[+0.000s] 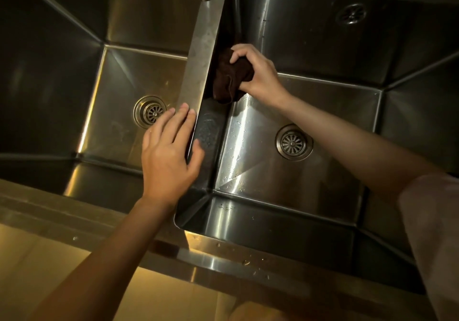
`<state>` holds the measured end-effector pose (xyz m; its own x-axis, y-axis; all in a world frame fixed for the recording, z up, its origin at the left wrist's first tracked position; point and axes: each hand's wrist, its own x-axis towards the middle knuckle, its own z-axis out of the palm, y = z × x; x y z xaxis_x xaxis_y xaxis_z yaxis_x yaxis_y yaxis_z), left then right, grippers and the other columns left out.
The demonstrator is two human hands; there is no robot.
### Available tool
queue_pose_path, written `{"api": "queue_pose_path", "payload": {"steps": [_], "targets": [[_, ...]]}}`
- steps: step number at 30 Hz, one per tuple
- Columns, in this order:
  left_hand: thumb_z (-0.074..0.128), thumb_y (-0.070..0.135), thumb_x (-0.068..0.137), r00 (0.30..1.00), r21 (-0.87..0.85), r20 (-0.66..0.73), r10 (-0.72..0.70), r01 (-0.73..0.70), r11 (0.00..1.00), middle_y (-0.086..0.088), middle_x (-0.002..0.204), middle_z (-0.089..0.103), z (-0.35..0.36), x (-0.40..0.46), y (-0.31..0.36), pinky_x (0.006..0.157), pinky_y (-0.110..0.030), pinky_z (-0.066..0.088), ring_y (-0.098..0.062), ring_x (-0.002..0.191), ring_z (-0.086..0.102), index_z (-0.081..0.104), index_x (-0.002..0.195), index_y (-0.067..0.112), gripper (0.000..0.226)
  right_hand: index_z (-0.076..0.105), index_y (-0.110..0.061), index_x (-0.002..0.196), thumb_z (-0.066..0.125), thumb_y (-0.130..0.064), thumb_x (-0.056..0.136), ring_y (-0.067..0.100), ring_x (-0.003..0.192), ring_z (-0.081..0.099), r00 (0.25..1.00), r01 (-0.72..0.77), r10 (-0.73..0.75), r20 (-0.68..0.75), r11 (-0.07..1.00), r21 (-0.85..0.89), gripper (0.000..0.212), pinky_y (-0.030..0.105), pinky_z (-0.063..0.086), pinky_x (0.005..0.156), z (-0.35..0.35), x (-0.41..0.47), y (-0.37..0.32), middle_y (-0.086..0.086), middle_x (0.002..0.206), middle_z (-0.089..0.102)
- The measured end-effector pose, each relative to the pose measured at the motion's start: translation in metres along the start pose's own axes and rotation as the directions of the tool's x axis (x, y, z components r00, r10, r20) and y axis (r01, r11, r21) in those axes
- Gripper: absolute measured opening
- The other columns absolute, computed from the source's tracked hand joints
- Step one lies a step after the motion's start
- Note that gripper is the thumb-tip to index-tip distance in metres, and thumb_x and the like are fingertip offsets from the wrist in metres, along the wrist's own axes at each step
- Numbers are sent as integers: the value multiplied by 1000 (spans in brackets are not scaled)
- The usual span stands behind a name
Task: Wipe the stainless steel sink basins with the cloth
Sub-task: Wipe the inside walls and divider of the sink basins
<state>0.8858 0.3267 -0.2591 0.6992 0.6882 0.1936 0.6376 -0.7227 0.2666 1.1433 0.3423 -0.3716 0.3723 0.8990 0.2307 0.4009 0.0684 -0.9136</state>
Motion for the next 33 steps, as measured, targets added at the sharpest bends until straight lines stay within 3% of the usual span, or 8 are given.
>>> {"api": "queue_pose_path", "payload": {"steps": [7,12,16,19,23,28,33], "targets": [[46,22,97,1000,-3,2,-7,7,1000,-8,140,53,2,-1,-2,107,-44,36,-29,131,46,55,135,7,42,58,-13,102,71,-6,67,5,102,53,978,-171,189,93,971,-167,38,4,35,82,26,-20,55,-7,114,58],[46,20,97,1000,-4,-8,-7,7,1000,-7,140,53,4,-2,-4,108,-43,36,-27,132,46,55,135,8,41,55,-10,104,61,2,66,15,100,54,950,-211,267,160,930,-300,41,30,46,82,37,-31,79,0,110,57],[45,22,98,1000,0,-12,-17,17,1000,-5,141,53,6,-3,-5,107,-41,35,-25,132,44,55,135,9,41,53,-11,105,57,8,63,17,99,52,945,-234,295,141,911,-338,46,39,48,82,44,-33,87,1,109,55],[44,22,97,1000,-9,-10,-21,20,1000,-6,141,53,5,-1,-6,107,-40,34,-25,132,44,55,135,9,41,55,-10,107,55,11,62,16,104,52,958,-226,268,104,926,-301,50,34,47,87,41,-30,74,2,112,56],[44,21,96,1000,-15,15,-25,25,1000,-8,142,52,4,0,-4,108,-42,33,-26,133,43,55,135,8,42,57,-8,112,53,9,60,7,114,46,986,-139,154,64,969,-203,55,9,34,95,22,-21,34,2,125,55],[44,23,96,999,-20,38,-39,40,999,-8,143,51,0,1,-1,109,-41,31,-28,134,43,55,135,7,44,60,2,107,53,13,57,24,121,52,997,76,-78,-16,992,-96,52,30,39,101,-9,-3,-34,13,124,56],[43,24,95,998,-17,55,-39,40,999,-10,142,51,-2,2,1,107,-45,33,-29,133,43,55,135,5,45,56,1,114,57,12,61,13,120,49,983,172,-176,-44,981,-86,54,20,35,107,-24,10,-52,5,122,52]]}}
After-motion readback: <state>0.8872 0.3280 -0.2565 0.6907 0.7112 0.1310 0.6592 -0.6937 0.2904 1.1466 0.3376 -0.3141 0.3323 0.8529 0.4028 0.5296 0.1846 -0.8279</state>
